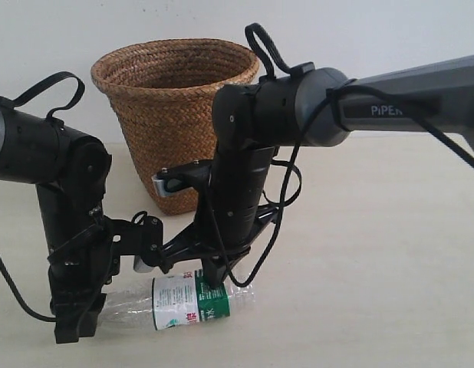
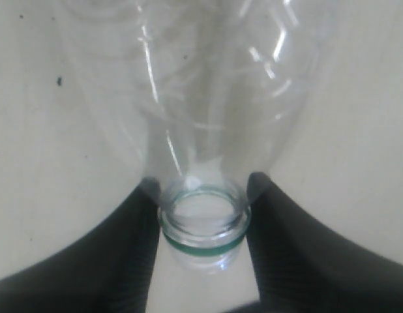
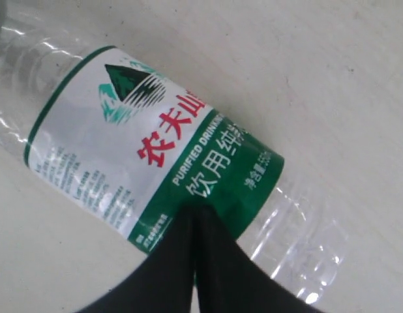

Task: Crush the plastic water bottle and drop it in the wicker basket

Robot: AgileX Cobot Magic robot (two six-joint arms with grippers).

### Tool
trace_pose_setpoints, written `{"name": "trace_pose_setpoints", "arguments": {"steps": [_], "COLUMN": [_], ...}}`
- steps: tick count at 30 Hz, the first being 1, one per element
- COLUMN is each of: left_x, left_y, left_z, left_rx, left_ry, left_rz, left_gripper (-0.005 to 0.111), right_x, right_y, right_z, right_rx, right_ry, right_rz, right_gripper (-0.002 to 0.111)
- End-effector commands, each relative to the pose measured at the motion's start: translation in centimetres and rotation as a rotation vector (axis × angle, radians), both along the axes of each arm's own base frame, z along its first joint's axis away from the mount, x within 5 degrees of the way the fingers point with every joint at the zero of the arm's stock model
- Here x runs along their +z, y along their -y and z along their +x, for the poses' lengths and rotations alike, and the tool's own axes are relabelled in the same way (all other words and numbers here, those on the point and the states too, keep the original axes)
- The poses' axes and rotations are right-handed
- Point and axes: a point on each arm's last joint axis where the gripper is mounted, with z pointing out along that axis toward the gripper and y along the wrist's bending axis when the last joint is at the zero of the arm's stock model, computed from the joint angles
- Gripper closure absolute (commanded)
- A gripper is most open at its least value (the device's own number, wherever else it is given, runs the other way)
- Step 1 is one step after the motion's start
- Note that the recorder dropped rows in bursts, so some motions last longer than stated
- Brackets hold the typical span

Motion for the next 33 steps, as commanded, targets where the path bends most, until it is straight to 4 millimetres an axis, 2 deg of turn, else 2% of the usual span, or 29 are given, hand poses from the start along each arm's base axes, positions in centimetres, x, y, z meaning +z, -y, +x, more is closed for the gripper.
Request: {"name": "trace_pose_setpoints", "arguments": {"steps": [1,4,7,15,21,33], "left_x": [-0.5,-0.5,-0.5,-0.5,-0.5,-0.5], "left_y": [0.1,0.0,-0.1,-0.1,-0.1,-0.1], "left_z": [-0.1,0.0,0.0,-0.1,0.0,-0.1], "left_rx": [-0.007,-0.016,-0.013,-0.011,-0.011,-0.011], "left_ry": [-0.002,0.000,-0.001,-0.004,-0.001,-0.003], "left_rz": [0.006,0.018,0.023,0.026,0.024,0.025], "left_gripper": [0.103,0.103,0.103,0.103,0.103,0.103], "right_x": [-2.8,-2.8,-2.8,-3.1,-5.1,-5.8], "right_y": [0.2,0.3,0.4,0.3,0.2,0.5], "right_z": [0.1,-0.2,-0.2,0.0,-0.1,-0.5], "right_rx": [0.083,0.174,0.188,0.059,0.055,0.066], "right_ry": [-0.017,-0.028,-0.026,-0.038,-0.080,-0.104], "right_rz": [-0.050,-0.065,-0.077,-0.074,-0.101,-0.111], "right_gripper": [0.108,0.108,0.108,0.108,0.108,0.108]}}
